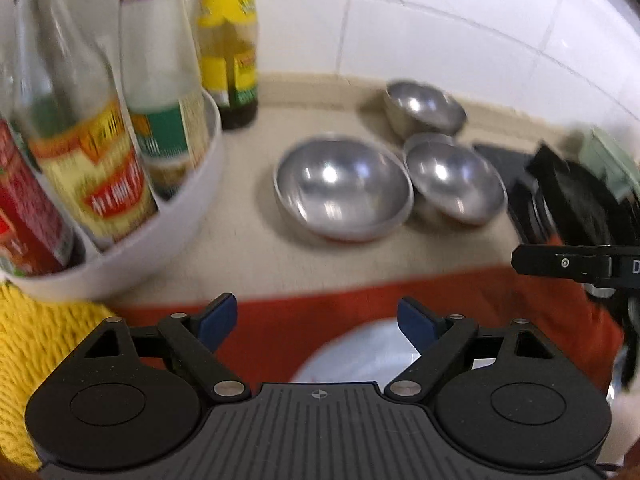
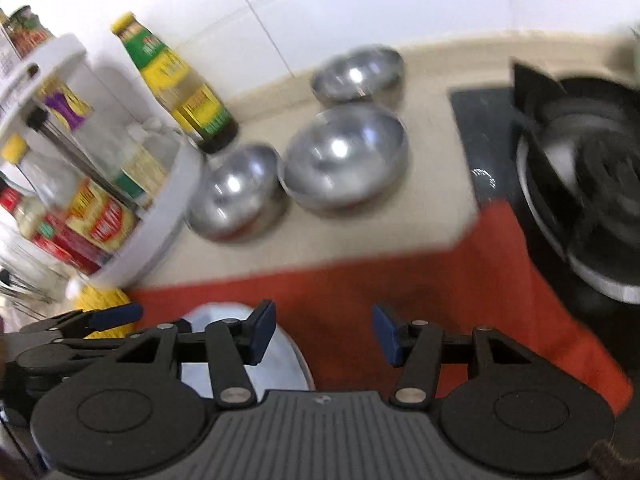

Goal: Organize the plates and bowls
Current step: 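Lower the pink-flower plate onto the plate stack and open both grippers, then move both tools to a steel bowl by the wall and close on its rim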

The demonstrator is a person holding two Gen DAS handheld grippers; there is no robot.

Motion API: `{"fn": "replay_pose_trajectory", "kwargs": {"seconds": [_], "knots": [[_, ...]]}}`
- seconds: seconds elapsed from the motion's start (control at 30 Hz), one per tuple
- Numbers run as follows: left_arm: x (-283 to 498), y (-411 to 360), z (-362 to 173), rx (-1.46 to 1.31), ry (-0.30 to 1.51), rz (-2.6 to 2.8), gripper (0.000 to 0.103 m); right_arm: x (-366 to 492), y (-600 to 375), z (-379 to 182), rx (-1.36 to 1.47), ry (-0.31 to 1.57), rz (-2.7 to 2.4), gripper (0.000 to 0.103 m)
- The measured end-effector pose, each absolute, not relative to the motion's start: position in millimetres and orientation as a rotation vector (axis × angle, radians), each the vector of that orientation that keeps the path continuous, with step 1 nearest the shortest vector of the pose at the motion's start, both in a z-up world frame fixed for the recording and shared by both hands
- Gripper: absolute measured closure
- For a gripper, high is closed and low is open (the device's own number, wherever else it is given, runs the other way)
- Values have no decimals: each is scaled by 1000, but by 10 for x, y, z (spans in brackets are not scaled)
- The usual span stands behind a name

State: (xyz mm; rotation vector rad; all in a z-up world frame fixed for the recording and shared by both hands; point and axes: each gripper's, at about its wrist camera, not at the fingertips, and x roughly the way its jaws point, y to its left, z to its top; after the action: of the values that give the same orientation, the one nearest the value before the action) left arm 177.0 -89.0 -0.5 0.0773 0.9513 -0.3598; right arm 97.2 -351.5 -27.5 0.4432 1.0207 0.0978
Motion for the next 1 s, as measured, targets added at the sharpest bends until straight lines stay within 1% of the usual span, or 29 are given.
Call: {"fn": "replay_pose_trajectory", "kwargs": {"seconds": [0.03, 0.1, 0.13, 0.33, 0.53, 0.6, 0.77, 0.83, 0.87, 0.9, 0.93, 1.0], "knots": [[1817, -899, 34, 66, 943, -351, 11, 1058, -3506, -191, 428, 1000, 111, 54], [1914, -950, 85, 64, 925, -310, 10, 1228, -3459, -58, 367, 967, 154, 48], [1957, -982, 99, 69, 916, -293, 10, 1325, -3428, -16, 329, 955, 169, 47], [2164, -1015, 40, 6, 929, -215, 10, 1826, -3245, 74, 153, 927, 242, 47], [2275, -1014, -99, -42, 957, -146, 13, 2334, -3189, -83, 68, 973, 326, 47], [2321, -1031, -151, -59, 974, -139, 18, 2452, -3152, -158, 47, 983, 348, 47], [2403, -1075, -274, -77, 1006, -118, 24, 2670, -3046, -317, 6, 1013, 436, 47], [2434, -1088, -320, -80, 1017, -113, 29, 2746, -2997, -376, -13, 1023, 460, 48], [2452, -1095, -345, -81, 1024, -113, 35, 2781, -2976, -413, -21, 1031, 467, 50], [2468, -1100, -367, -83, 1029, -113, 38, 2811, -2957, -448, -28, 1040, 475, 54], [2483, -1102, -382, -84, 1030, -113, 39, 2848, -2934, -478, -32, 1051, 486, 55], [2502, -1108, -409, -84, 1033, -107, 41, 2902, -2903, -550, -33, 1081, 507, 64]]}}
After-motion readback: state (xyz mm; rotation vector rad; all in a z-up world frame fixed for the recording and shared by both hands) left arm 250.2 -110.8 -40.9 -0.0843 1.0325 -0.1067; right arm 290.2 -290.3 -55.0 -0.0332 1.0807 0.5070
